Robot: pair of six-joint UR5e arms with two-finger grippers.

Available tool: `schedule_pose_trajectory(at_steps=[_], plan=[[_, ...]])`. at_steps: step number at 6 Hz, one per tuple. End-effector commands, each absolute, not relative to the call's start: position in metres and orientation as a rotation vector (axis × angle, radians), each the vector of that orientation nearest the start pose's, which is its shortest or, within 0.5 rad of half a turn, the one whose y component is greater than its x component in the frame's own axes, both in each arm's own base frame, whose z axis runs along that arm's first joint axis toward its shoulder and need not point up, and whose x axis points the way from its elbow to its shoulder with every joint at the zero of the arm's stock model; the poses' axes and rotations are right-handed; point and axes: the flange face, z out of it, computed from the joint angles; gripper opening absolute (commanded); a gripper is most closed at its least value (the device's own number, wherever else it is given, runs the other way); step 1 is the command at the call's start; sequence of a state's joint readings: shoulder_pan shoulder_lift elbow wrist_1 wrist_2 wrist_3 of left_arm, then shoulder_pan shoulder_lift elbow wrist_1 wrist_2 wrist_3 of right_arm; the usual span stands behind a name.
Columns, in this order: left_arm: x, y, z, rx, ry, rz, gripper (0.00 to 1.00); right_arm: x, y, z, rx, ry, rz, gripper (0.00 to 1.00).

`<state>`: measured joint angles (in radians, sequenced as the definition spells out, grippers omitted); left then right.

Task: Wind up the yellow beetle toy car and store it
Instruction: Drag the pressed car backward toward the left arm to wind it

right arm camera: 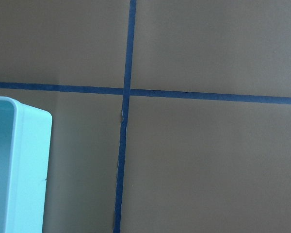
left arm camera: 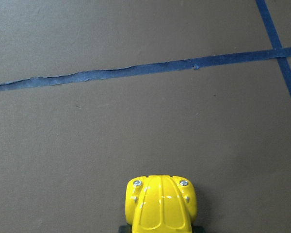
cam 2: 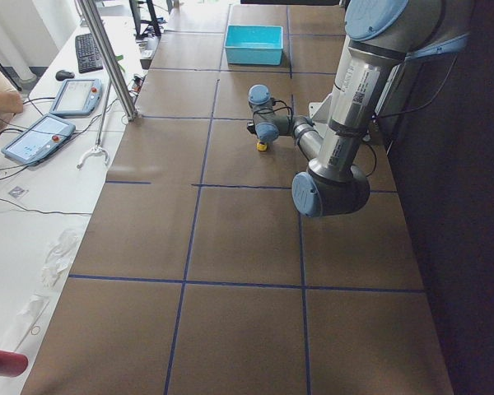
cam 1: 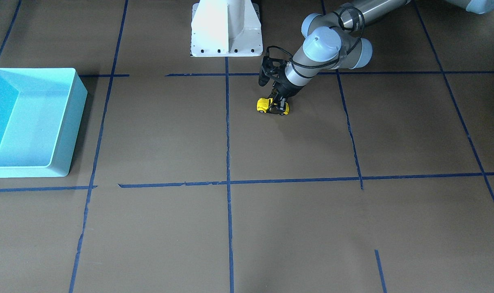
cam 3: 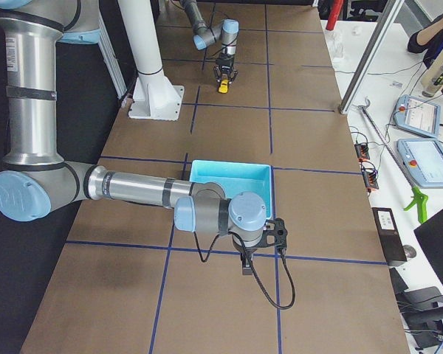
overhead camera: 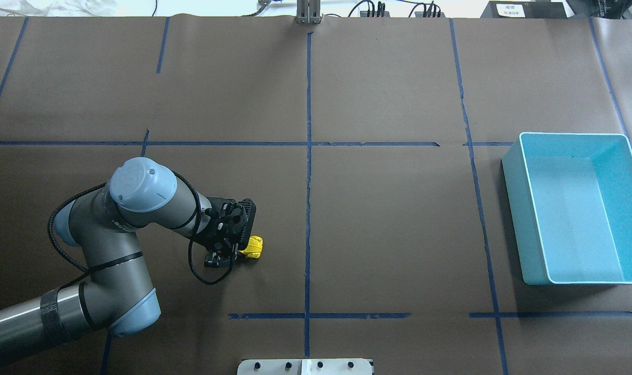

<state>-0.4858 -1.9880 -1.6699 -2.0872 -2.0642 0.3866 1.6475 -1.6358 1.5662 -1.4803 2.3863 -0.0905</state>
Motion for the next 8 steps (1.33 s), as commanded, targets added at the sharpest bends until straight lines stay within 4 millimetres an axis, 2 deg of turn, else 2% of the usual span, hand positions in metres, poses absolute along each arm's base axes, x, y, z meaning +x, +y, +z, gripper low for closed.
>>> schedule_pose_trajectory(at_steps=[1,3,4,5,8], plan=[[0.524,-0.374,0.326,0.898,0.886,1.561,0.0,0.096,-0.457,0.681,0.086,-0.813,-0.021,1.0],[0.516,-0.38,0.332,0.894,0.883,1.552,0.0,0.095,-0.457,0.682,0.082,-0.815,-0.021,1.0],[0.515,-0.38,0.335,0.891,0.879,1.55,0.07,0.096,-0.457,0.682,0.083,-0.817,-0.019,1.0],[0.513,-0.38,0.339,0.887,0.877,1.549,0.99,0.096,-0.457,0.682,0.083,-0.818,-0.019,1.0],[0.495,-0.387,0.35,0.885,0.862,1.53,1.0,0.095,-0.457,0.681,0.085,-0.82,-0.02,1.0]])
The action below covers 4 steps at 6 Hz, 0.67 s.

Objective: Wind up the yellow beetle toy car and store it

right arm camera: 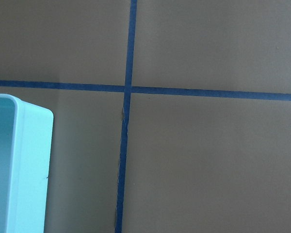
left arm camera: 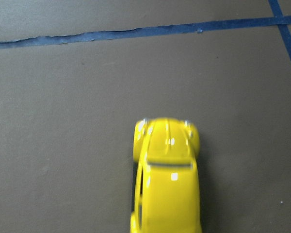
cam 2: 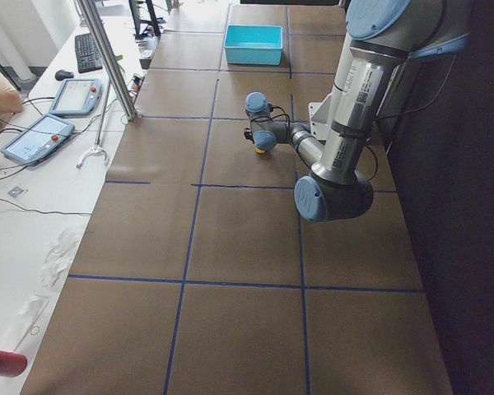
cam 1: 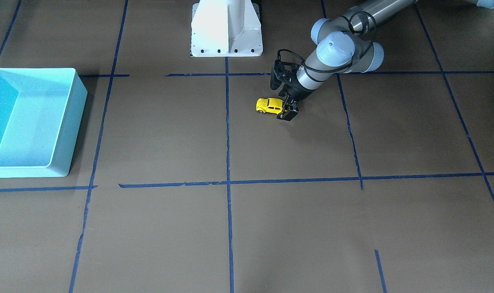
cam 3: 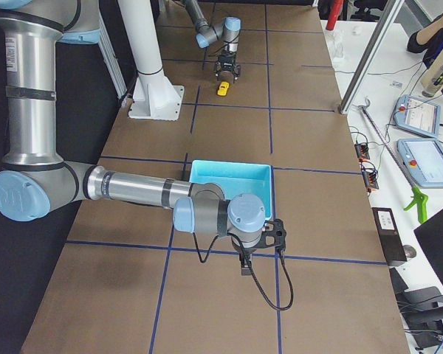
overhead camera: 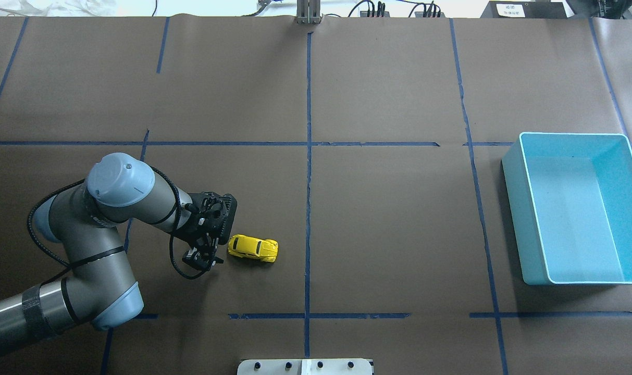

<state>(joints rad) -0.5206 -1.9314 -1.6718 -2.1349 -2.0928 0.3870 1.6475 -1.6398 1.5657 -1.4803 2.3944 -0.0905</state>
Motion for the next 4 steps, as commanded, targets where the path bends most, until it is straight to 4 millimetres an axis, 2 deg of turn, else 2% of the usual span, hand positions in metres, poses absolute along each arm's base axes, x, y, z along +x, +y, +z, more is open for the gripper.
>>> schedule_pose_trajectory(at_steps=[1,4], plan=[[0.489,-0.384,0.354,0.881,0.86,1.531,1.0,0.095,-0.457,0.681,0.085,-0.82,-0.02,1.0],[0.475,-0.389,0.357,0.88,0.844,1.515,1.0,0.096,-0.46,0.673,0.099,-0.818,-0.026,1.0]])
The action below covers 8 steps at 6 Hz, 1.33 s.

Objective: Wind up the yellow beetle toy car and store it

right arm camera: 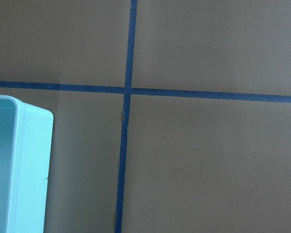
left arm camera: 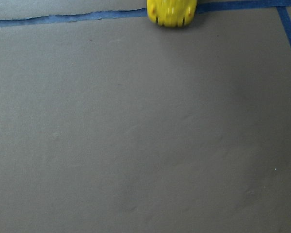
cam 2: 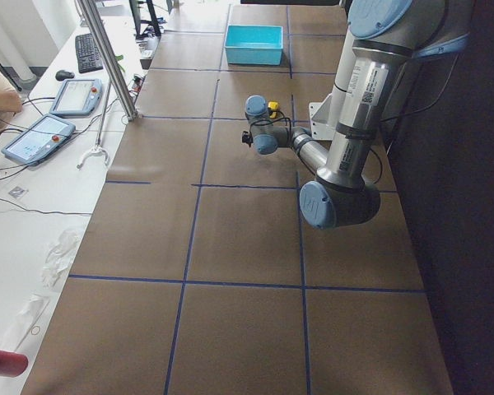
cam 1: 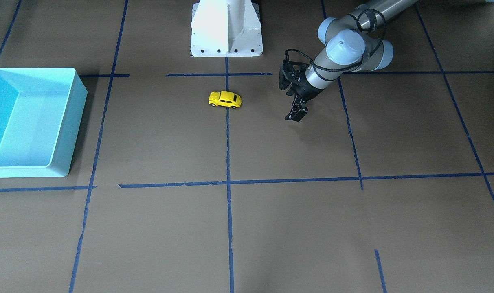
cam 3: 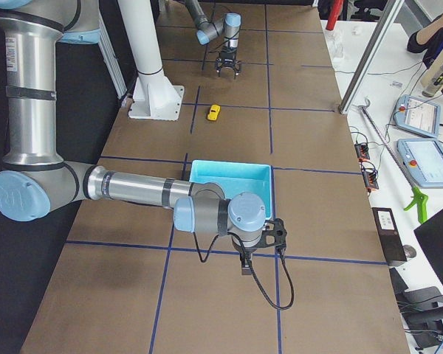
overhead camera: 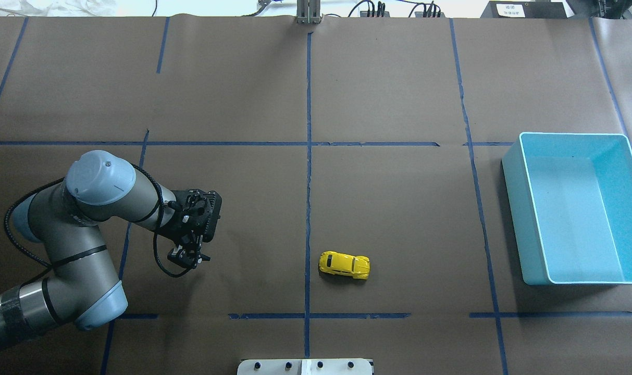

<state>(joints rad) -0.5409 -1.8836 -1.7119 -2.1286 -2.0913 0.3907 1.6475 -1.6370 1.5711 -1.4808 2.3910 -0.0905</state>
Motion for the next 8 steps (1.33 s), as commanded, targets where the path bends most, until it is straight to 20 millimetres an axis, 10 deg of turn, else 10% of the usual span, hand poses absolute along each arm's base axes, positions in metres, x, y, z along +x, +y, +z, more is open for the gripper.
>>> schedule_pose_trajectory(at_steps=[1,3,5,8], plan=[[0.471,-0.393,0.358,0.877,0.836,1.508,1.0,0.096,-0.457,0.671,0.101,-0.818,-0.028,1.0],[0.466,-0.392,0.352,0.848,0.826,1.506,1.0,0.083,-0.467,0.659,0.107,-0.808,-0.065,1.0],[0.455,-0.39,0.354,0.804,0.802,1.517,1.0,0.066,-0.49,0.563,0.012,-0.8,-0.075,1.0],[0.445,-0.384,0.355,0.644,0.756,1.505,1.0,0.068,-0.473,0.509,0.094,-0.801,-0.111,1.0]])
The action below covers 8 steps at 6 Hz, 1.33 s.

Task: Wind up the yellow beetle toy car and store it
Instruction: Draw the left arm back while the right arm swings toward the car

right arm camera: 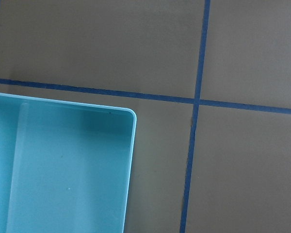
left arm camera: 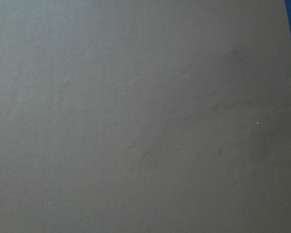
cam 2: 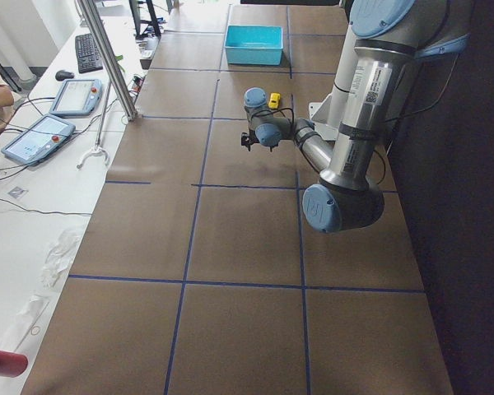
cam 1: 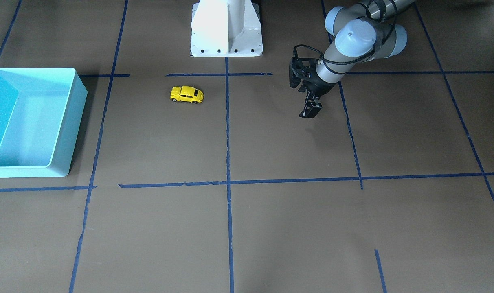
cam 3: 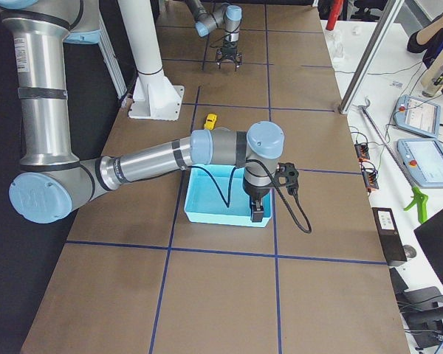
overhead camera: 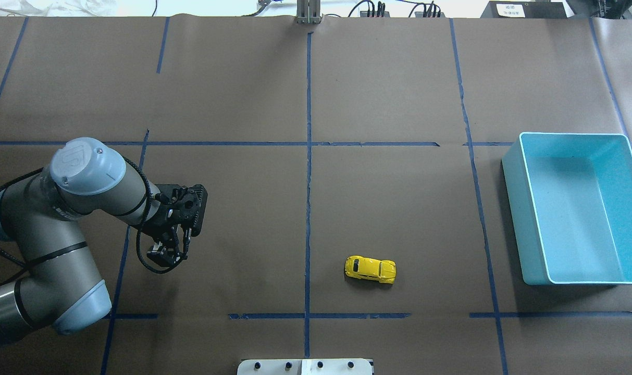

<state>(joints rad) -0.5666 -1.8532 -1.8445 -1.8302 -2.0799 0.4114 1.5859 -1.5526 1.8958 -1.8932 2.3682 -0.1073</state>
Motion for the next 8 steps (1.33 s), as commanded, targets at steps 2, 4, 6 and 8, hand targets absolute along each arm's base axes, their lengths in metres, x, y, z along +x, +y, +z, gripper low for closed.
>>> schedule_pose_trajectory(at_steps=[2,4,6,8], plan=[[0.444,-0.385,0.354,0.644,0.755,1.503,1.0,0.032,-0.464,0.436,0.225,-0.79,-0.27,1.0],[0.418,-0.396,0.352,0.582,0.721,1.46,1.0,-0.073,-0.463,0.395,0.313,-0.794,-0.587,1.0],[0.375,-0.423,0.381,0.389,0.639,1.348,1.0,-0.179,-0.429,0.35,0.412,-0.738,-0.858,1.0],[0.34,-0.45,0.394,0.349,0.587,1.26,1.0,-0.24,-0.394,0.306,0.572,-0.807,-1.055,1.0]])
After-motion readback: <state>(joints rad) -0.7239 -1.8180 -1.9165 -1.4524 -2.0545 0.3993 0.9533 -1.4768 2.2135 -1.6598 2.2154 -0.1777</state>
